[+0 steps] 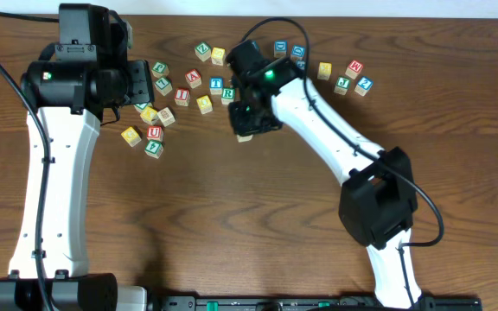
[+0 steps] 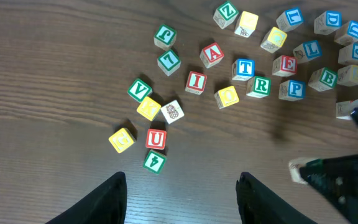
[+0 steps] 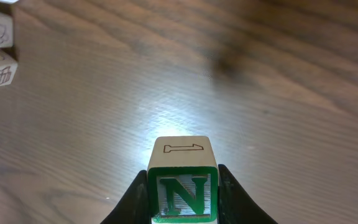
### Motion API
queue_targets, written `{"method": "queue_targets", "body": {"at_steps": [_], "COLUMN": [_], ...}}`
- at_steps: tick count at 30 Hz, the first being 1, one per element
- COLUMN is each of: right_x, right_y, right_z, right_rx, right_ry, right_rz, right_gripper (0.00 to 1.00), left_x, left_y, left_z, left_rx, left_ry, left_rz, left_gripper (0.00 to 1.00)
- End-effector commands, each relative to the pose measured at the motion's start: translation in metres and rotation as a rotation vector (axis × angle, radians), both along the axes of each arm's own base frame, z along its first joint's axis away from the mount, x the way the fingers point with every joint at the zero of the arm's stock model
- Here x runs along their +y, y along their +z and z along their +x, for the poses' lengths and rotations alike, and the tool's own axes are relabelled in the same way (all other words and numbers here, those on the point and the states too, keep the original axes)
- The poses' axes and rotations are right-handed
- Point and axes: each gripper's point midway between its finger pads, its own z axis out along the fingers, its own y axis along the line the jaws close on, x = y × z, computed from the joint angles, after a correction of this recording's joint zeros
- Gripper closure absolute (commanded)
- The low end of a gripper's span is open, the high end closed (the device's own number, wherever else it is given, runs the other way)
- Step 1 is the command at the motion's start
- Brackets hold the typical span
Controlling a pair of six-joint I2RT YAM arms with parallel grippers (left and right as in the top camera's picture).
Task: Spell out NEURIPS
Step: 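Carry the green N block toward the table center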
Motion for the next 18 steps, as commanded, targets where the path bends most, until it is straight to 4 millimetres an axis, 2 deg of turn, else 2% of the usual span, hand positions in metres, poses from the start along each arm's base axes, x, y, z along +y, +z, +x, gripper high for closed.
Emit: {"method": "queue_targets", "body": {"at_steps": [1,7,13,18], "right_x": [0.005,0.015,0.025,0.020], "right_y": [-0.003,-0.016,-0.038,-0.044], "right_z": [-0.008,-0.019,-0.027,-0.020], "right_rx": [-0.015,-0.034,-0.042,-0.091], "right_ry": [-0.050,-0.083,-0.068,-0.122], "right_rz": [-0.044,-0.087,-0.078,-0.117], "right_gripper": [0.87,0.87,0.88,0.85], "left_x": [0.001,0.001,0.001,0.001], "left_y": [0.002,0.002,0.002,0.003], "left_z": [-0.001,-0.001,-0.001,-0.001], "left_rx": [-0.004,-0.004,-0.004,-0.004], "left_ry": [0.009,0.009,0.009,0.009], "left_rz": [0.005,0.005,0.005,0.005], "left_gripper": [0.44,0.44,0.44,0.44]}}
